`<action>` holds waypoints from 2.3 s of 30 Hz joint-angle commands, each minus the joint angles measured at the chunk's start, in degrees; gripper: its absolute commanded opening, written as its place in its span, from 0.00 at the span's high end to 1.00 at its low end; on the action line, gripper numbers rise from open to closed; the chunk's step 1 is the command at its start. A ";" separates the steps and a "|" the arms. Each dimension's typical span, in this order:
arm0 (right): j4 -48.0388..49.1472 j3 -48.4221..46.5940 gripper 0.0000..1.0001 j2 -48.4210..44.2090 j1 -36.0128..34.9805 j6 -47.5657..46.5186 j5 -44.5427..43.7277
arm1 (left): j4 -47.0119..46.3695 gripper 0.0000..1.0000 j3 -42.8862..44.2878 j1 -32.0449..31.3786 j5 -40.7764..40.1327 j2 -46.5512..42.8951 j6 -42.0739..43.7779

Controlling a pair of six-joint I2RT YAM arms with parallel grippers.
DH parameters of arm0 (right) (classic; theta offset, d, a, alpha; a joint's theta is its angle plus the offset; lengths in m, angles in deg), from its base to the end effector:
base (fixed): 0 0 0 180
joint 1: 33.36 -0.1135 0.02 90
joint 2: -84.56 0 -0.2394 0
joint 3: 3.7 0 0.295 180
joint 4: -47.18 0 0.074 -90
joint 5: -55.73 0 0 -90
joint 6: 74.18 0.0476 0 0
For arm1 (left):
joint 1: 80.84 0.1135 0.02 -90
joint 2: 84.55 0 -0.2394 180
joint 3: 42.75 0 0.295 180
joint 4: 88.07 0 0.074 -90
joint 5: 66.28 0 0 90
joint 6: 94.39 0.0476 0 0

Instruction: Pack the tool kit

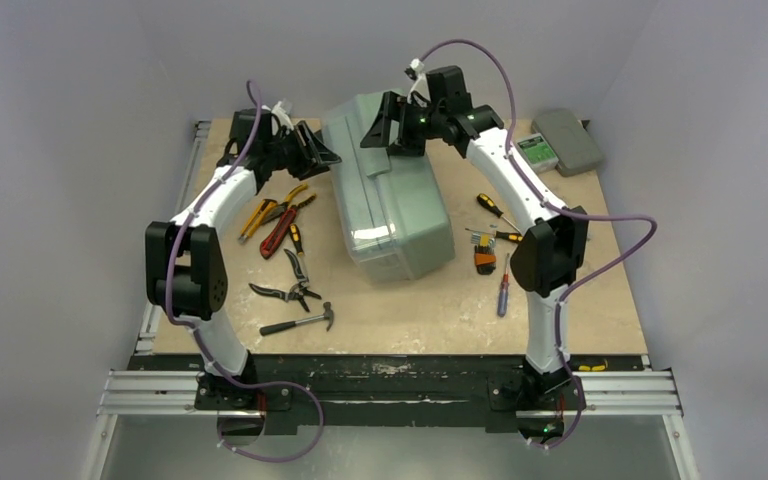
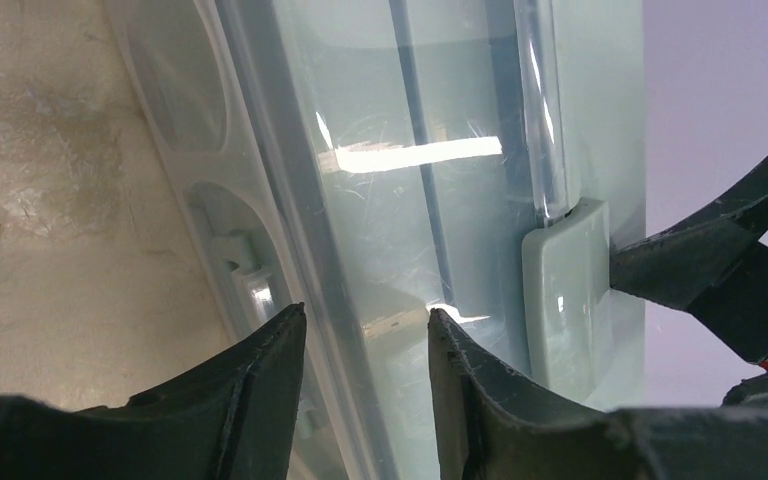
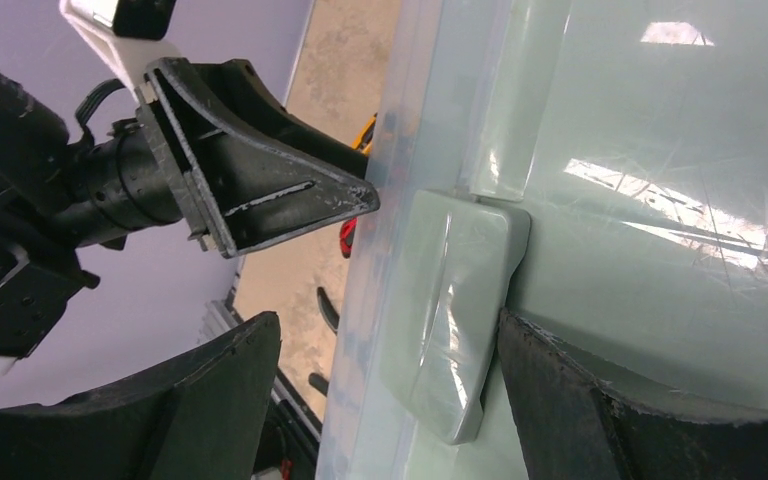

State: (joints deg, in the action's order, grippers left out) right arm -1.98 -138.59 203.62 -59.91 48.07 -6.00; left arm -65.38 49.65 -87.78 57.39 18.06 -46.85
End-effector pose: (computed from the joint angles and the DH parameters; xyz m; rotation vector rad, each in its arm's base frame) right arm 0.4524 0.2512 0.3395 -0.1951 2.2834 1.0993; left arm 0.4514 -0.0815 0.2331 -0.3293 2.2272 -1.1158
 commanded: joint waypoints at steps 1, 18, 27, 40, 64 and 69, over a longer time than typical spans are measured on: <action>0.39 5.60 0.22 -0.49 -2.28 4.74 14.11 | -0.70 0.58 2.31 -4.54 1.88 2.65 0.71; 52.29 35.09 0.24 -5.94 0.38 36.02 34.22 | 0.73 0.62 0.86 -4.84 1.83 2.32 2.38; 31.32 30.37 0.24 -9.01 2.14 19.86 24.44 | 2.73 0.63 1.06 -4.76 0.65 1.10 3.38; -1.79 11.69 0.15 -13.53 2.13 -3.52 1.05 | 4.70 0.63 1.26 -4.40 -0.57 -0.15 4.16; -3.84 26.18 0.01 -23.66 7.70 -9.60 -11.11 | 2.14 0.45 -10.62 -3.30 -2.71 -13.51 3.21; 2.86 35.49 0.01 -24.64 9.62 -7.82 -2.63 | -3.37 0.34 -15.94 -3.47 -0.85 -14.92 0.78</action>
State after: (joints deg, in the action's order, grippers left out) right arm -5.28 -108.18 181.51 -51.63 39.61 -16.16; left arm -62.91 36.55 -90.79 55.03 5.10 -44.31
